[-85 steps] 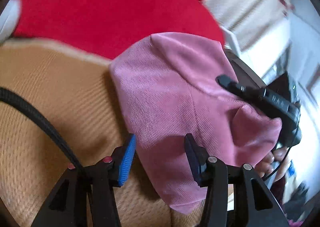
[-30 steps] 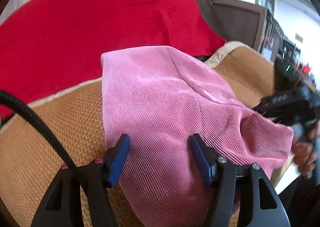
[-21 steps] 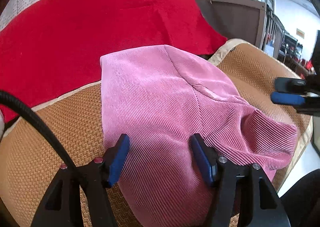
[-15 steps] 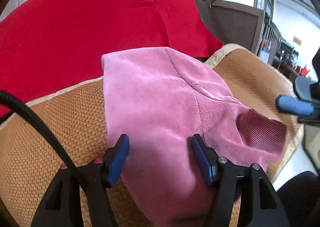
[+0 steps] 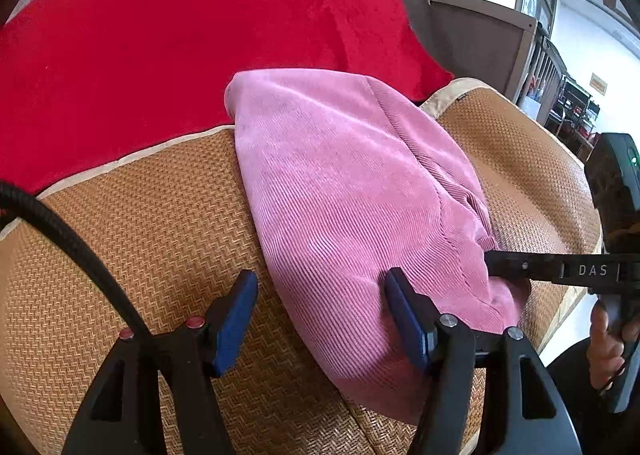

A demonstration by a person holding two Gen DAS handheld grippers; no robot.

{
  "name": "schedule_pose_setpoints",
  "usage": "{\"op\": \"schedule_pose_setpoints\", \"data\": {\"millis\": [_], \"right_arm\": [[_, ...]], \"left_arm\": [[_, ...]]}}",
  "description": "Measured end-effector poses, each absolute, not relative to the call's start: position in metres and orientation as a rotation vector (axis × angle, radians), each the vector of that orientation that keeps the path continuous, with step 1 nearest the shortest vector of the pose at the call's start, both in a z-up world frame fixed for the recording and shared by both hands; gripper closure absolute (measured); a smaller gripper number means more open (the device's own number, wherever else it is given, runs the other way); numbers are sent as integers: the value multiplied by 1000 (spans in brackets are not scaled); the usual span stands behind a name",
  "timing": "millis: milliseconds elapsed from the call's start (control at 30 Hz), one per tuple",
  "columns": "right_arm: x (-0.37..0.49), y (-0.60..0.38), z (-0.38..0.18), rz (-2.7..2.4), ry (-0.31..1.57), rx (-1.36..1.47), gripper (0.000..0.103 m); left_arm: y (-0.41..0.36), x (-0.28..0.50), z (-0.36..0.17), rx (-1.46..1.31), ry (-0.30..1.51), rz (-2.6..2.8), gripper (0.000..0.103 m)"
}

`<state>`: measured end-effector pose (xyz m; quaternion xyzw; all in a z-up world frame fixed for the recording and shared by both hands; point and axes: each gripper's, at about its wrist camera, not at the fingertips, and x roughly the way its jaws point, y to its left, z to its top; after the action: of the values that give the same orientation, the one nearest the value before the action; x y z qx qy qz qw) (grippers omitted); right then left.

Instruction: Fold large clothes

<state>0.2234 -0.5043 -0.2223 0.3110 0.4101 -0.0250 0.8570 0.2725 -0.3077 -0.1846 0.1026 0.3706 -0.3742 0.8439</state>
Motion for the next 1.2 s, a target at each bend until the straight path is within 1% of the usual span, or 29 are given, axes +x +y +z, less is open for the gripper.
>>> {"op": "schedule_pose_setpoints", "data": {"millis": [133, 300, 400, 433, 500, 633, 733, 800, 900, 933, 1000, 1033, 1067, 1200], "right_arm": [[233, -495, -222, -66, 879, 582, 103], [238, -501, -224, -22, 891, 687, 103], [242, -504, -204, 16, 918, 659, 102], [246, -504, -197, 35, 921, 650, 97], [258, -503, -172, 50, 882, 611, 96], [308, -501, -137, 40, 834, 521, 95], [351, -500, -133, 23, 837, 478, 95], [389, -509, -141, 41, 869, 500, 95], [435, -519, -174, 28, 952, 541, 94], [447, -521, -187, 10, 985, 535, 97], [471, -523, -227, -35, 1081, 511, 99], [472, -526, -236, -23, 1071, 532, 101], [471, -529, -236, -17, 1045, 561, 102], [464, -535, -226, -41, 1058, 567, 102]], "left_arm": [[-303, 278, -187, 176, 817, -808, 35], [-301, 267, -194, 201, 798, -765, 35], [-303, 260, -192, 230, 761, -739, 35], [-303, 260, -193, 224, 762, -740, 35], [-302, 263, -194, 197, 781, -748, 35], [-300, 266, -195, 179, 797, -760, 35], [-303, 266, -193, 197, 786, -763, 35], [-304, 266, -192, 203, 784, -765, 35], [-305, 268, -191, 207, 779, -765, 34], [-306, 268, -191, 206, 773, -765, 34], [-308, 269, -191, 207, 769, -765, 34], [-308, 269, -191, 206, 770, -768, 34], [-308, 269, -190, 204, 774, -767, 34], [-310, 272, -190, 202, 780, -762, 34]]}}
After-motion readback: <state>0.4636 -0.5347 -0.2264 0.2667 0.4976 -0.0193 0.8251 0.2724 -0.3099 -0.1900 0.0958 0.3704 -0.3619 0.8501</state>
